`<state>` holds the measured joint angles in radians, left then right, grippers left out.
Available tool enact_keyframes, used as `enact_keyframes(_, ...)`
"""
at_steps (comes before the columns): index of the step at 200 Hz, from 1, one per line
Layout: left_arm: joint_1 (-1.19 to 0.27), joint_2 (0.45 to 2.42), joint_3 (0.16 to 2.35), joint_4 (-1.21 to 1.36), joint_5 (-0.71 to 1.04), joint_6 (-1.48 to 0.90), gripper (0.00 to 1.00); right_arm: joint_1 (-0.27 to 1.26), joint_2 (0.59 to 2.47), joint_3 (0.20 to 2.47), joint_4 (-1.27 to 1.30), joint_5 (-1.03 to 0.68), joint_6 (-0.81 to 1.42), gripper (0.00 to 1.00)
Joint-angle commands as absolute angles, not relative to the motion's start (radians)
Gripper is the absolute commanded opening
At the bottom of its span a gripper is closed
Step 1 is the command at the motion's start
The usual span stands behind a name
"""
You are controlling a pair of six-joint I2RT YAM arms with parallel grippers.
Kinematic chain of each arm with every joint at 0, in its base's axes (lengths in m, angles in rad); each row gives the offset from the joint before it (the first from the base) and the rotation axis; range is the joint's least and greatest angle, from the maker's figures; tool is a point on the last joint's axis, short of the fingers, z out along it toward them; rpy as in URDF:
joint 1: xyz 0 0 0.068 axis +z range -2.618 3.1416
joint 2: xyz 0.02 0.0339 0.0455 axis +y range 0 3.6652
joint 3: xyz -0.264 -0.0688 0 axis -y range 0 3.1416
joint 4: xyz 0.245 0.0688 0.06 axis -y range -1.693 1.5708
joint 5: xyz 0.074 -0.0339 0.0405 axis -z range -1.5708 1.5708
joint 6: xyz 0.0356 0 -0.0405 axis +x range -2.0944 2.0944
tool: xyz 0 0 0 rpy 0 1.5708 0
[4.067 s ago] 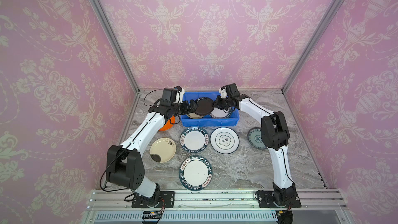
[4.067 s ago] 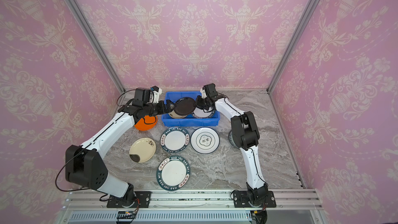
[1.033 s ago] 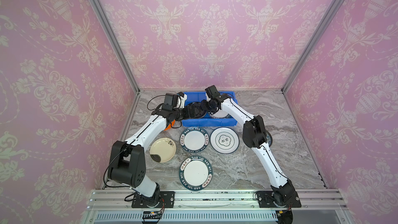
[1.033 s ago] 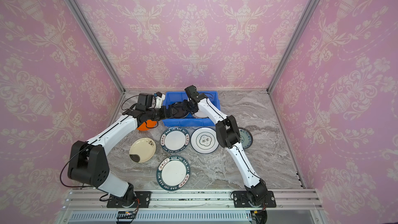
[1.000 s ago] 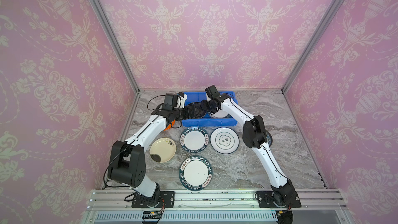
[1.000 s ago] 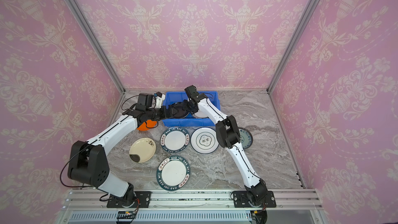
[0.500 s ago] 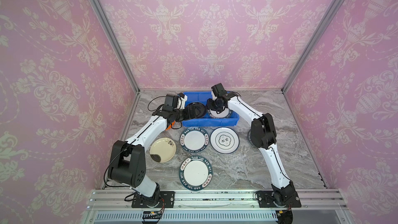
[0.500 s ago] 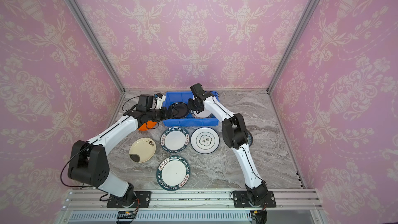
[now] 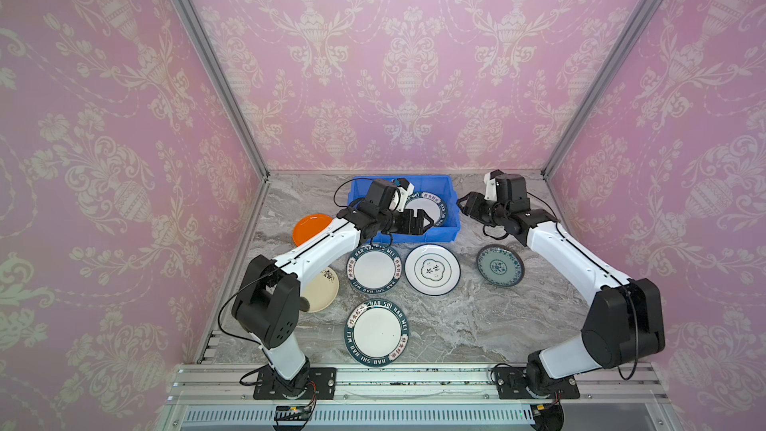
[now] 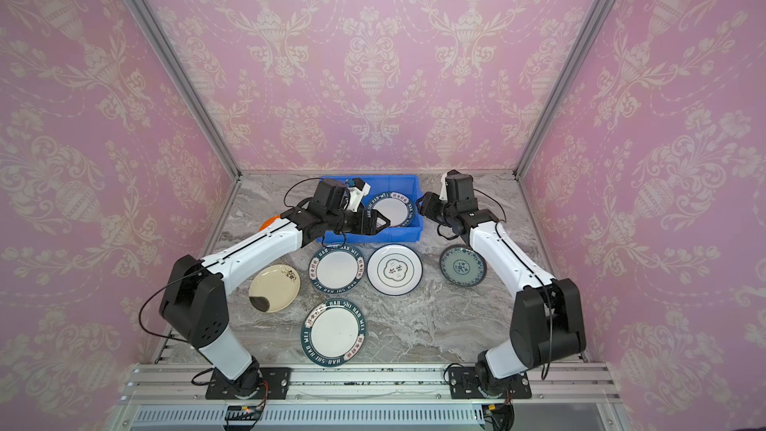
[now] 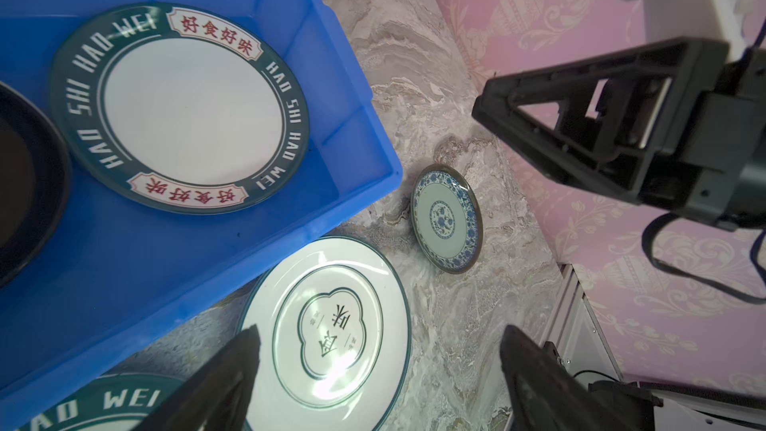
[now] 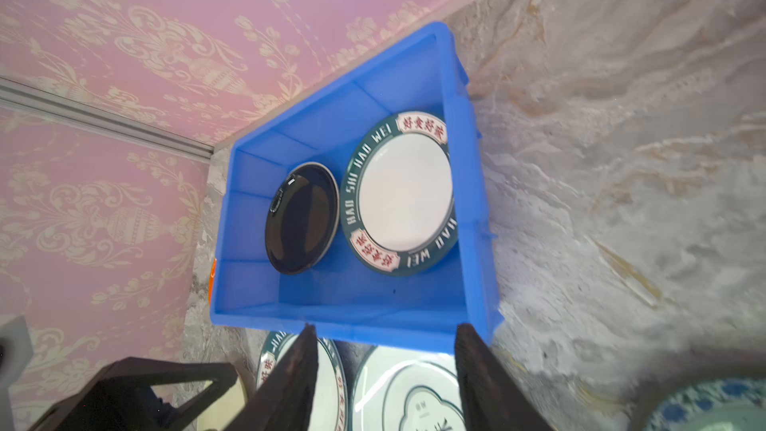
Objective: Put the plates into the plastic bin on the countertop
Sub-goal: 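Open both grippers and withdraw them from the bin toward the blue-floral plate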
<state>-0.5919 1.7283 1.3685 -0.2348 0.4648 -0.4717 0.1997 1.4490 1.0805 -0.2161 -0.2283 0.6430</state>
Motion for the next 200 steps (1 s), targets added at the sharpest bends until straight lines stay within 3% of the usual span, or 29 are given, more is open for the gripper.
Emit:
enact_keyframes(1, -0.650, 1.789, 1.438, -0.221, 0.456, -0.466, 0.85, 0.157, 1.330, 0.933, -0.183, -0.235, 0.681, 0.54)
enact_keyframes(28, -0.734, 1.892, 1.518, -0.218, 0.484, -0.479, 0.71, 0.062, 1.164, 0.767, -0.163, -0.223, 0.709, 0.53)
enact_keyframes(85, -0.860, 2.136, 1.752, -0.279, 0.510, -0.491, 0.53, -0.121, 0.938, 0.569, -0.145, -0.224, 0.757, 0.50)
enact_keyframes(131, -0.887, 2.280, 1.881, -0.329, 0.466, -0.519, 0.46, -0.148, 0.921, 0.520, -0.115, -0.264, 0.767, 0.50)
enact_keyframes(200, -0.890, 2.378, 1.957, -0.406, 0.406, -0.506, 0.47, -0.164, 0.934, 0.514, -0.104, -0.279, 0.758, 0.50)
